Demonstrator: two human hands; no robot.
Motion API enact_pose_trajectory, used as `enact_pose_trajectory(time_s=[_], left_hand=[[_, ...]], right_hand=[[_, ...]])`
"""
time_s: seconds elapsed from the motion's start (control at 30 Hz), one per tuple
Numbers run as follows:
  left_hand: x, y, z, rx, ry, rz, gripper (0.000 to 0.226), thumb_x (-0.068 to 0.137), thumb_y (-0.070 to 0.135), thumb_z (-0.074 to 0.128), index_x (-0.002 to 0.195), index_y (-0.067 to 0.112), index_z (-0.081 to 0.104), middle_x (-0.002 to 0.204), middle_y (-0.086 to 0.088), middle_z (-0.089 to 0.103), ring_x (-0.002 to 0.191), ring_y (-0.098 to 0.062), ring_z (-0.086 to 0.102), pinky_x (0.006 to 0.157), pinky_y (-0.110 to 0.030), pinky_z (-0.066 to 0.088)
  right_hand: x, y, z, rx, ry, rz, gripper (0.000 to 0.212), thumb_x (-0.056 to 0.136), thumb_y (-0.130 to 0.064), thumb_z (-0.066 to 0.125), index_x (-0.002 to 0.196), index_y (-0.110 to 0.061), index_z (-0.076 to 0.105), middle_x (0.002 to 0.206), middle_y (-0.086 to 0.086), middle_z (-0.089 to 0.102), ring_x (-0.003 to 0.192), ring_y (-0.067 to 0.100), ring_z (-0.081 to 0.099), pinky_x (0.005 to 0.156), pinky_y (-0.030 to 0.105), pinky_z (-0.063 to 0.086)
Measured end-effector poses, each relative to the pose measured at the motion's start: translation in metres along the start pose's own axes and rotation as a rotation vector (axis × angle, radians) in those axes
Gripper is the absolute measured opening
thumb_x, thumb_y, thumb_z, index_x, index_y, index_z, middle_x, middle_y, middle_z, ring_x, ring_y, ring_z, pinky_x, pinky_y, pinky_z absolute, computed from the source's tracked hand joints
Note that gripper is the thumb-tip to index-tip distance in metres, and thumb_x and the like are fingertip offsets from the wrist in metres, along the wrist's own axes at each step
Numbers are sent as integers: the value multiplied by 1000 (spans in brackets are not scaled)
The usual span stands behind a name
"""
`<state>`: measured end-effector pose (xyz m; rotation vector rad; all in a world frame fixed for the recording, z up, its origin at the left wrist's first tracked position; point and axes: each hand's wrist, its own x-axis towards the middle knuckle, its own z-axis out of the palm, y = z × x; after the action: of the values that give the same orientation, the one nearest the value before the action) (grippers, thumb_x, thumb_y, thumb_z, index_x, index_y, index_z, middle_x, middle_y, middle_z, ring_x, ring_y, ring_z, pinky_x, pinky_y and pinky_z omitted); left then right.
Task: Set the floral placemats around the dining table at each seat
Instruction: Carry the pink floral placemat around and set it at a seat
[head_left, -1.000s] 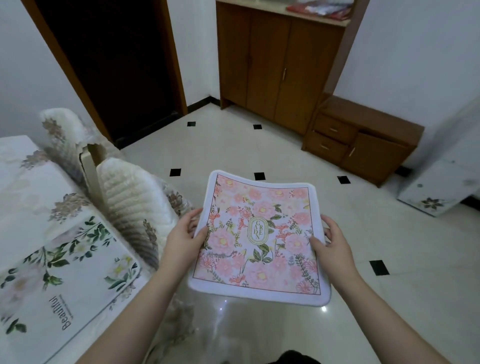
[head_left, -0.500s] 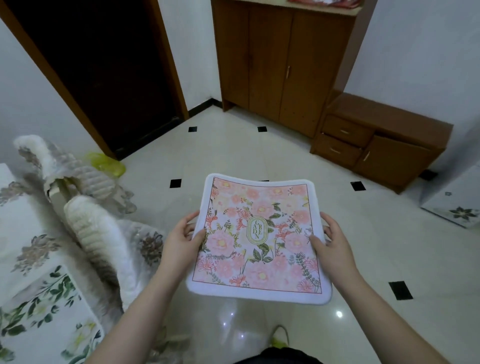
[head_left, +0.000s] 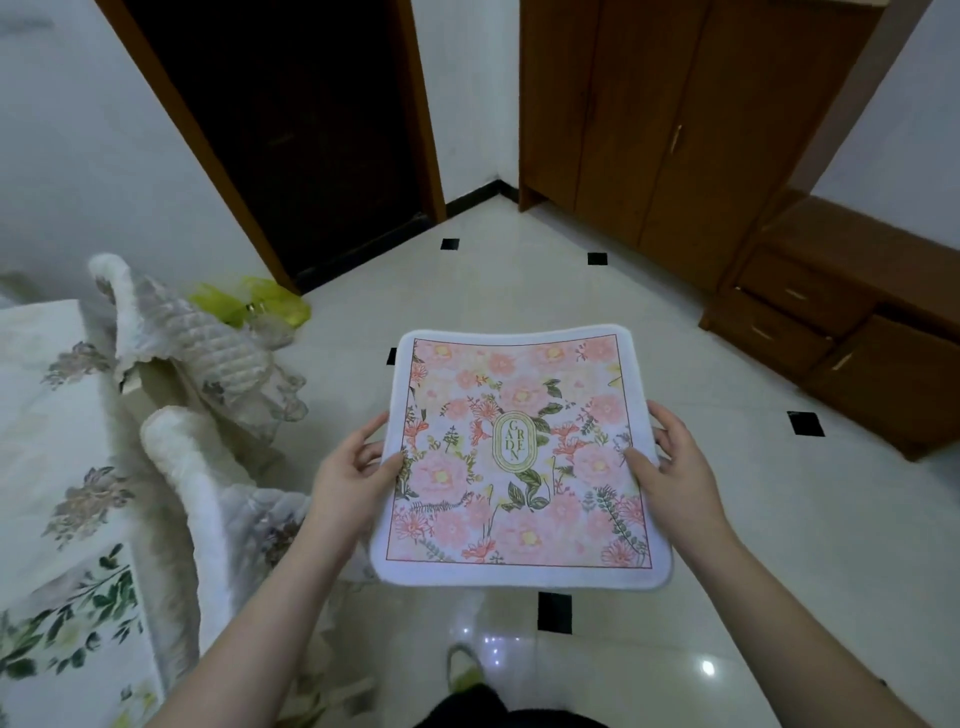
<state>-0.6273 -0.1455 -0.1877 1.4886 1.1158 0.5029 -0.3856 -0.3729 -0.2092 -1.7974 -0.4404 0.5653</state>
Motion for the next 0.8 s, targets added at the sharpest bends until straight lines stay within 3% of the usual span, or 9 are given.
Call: enact_pose_trajectory(time_s=[0.17, 0.3, 0.43, 0.5, 0.6, 0.8], left_hand=[[46, -2, -12, -36, 57, -5, 50, 90, 7, 68, 123, 43, 61, 96, 4, 78, 88, -21, 75, 82, -47, 59], [87, 3, -29, -63, 86, -12, 50, 90, 10, 68, 128, 40, 59, 96, 4, 77, 88, -21, 75, 82, -46, 59], [127, 15, -48, -87, 103, -12, 49, 90, 8, 67, 118, 47, 58, 94, 4, 77, 86, -18, 75, 77, -41, 61], [149, 21, -57, -114, 108, -13, 49, 90, 7, 67, 122, 44, 58, 94, 4, 77, 85, -19, 75, 73, -38, 61], [180, 29, -64, -131, 108, -23, 50, 90, 7, 68, 131, 34, 58, 95, 1, 77, 85, -21, 75, 75, -43, 61], [237, 51, -59, -162, 88, -32, 48, 90, 7, 67, 128, 36, 59, 97, -2, 77, 84, -25, 75, 75, -50, 61]], right_hand=[[55, -10, 36, -1, -51, -10, 51, 94, -13, 60, 138, -33, 44, 119, -13, 62, 86, 3, 70, 68, 30, 60], [97, -27, 69, 30, -81, 14, 48, 94, -9, 59, 133, -36, 48, 123, -5, 64, 90, 10, 71, 65, 29, 60], [139, -56, 101, 4, -117, 22, 48, 94, -9, 58, 128, -42, 49, 118, -6, 67, 88, 14, 72, 70, 41, 61], [158, -69, 116, 8, -117, 18, 48, 94, -8, 58, 129, -40, 49, 113, -10, 68, 86, 12, 73, 70, 41, 61], [184, -81, 132, 4, -120, 21, 48, 94, -7, 58, 132, -36, 49, 105, -16, 69, 84, 10, 73, 68, 36, 61], [243, -96, 145, 4, -121, 43, 47, 95, -7, 58, 130, -37, 48, 107, -13, 68, 81, 11, 73, 59, 31, 60]])
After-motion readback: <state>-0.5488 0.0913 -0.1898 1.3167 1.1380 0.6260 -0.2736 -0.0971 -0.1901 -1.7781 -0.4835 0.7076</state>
